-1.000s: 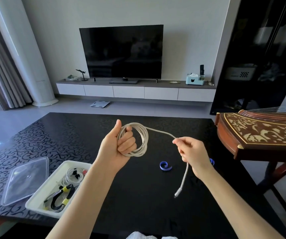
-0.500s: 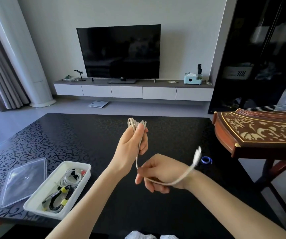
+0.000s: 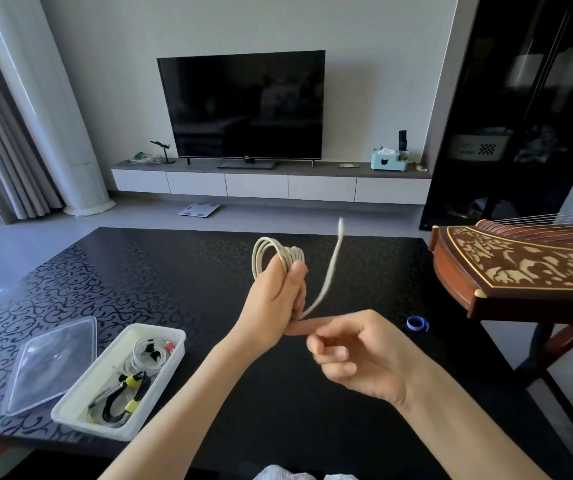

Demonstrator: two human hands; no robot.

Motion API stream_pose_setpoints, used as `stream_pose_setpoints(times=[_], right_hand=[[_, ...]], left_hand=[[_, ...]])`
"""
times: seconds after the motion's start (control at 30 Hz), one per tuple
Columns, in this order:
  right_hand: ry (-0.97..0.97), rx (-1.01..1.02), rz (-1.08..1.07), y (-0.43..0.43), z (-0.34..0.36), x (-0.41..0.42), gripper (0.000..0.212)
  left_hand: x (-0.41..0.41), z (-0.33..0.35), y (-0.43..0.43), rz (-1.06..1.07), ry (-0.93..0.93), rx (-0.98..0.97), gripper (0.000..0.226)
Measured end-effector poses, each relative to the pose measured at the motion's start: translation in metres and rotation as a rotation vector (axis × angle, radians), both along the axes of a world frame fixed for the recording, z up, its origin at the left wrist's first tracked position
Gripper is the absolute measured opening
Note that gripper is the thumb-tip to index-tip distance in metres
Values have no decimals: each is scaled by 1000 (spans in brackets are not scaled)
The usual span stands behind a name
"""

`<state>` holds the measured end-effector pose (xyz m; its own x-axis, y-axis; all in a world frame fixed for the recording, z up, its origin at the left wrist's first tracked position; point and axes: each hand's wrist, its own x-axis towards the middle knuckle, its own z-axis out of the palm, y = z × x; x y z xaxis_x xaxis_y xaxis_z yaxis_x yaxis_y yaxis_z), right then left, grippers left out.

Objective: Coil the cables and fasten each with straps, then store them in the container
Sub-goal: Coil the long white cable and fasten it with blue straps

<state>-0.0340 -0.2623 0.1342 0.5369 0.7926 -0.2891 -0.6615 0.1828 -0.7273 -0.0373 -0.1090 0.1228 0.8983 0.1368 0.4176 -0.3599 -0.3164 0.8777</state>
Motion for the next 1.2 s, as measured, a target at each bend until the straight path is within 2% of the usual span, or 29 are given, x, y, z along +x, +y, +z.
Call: stream_pose_setpoints(times=[0.1,0.23,0.33,0.47,0.57,0.63,0.7,0.8,0.87,0.93,1.0,1.07,1.13,1.2], right_hand=[[-370,-160,-58,-8,15,0,30],[-619,-339,-187,-9,24,5,23],[-743,-428,-345,-6,21,9,16],[-938,-638,-659,-12,5,18,12],[-1215,-801,-870,-17,-10,28,9],[-1465,-873,-898,-20,-15,36,27],[-1600,-887,-758,-19,-20,42,41],[-1479,-840,-614,-11,-32,43,37],[-1296,-761,-682,-7,-43,47,23],[-955,-586,-820,-6,-52,51,6],[-544,-351,-884,-3,-60,52,8],[-292,-222,-902,0,-67,50,12],[-315,-326,-943,5,-74,47,14],[-597,-620,-982,7,-79,45,25]], left_hand=[[-3,-9,1,-26,93,30,35],[-10,-17,-8,-113,159,-9,39],[-10,-15,-13,-144,203,-147,33],[-2,-6,-8,-174,241,-336,33],[9,0,6,-249,293,-578,37],[14,4,12,-304,337,-742,37],[15,8,16,-335,368,-859,37],[14,15,16,-379,377,-989,37],[12,19,16,-428,374,-1104,37],[11,23,16,-477,342,-1224,40],[11,28,16,-509,303,-1322,41],[14,32,16,-532,268,-1383,43],[17,35,16,-528,230,-1419,44],[20,37,19,-495,183,-1458,43]])
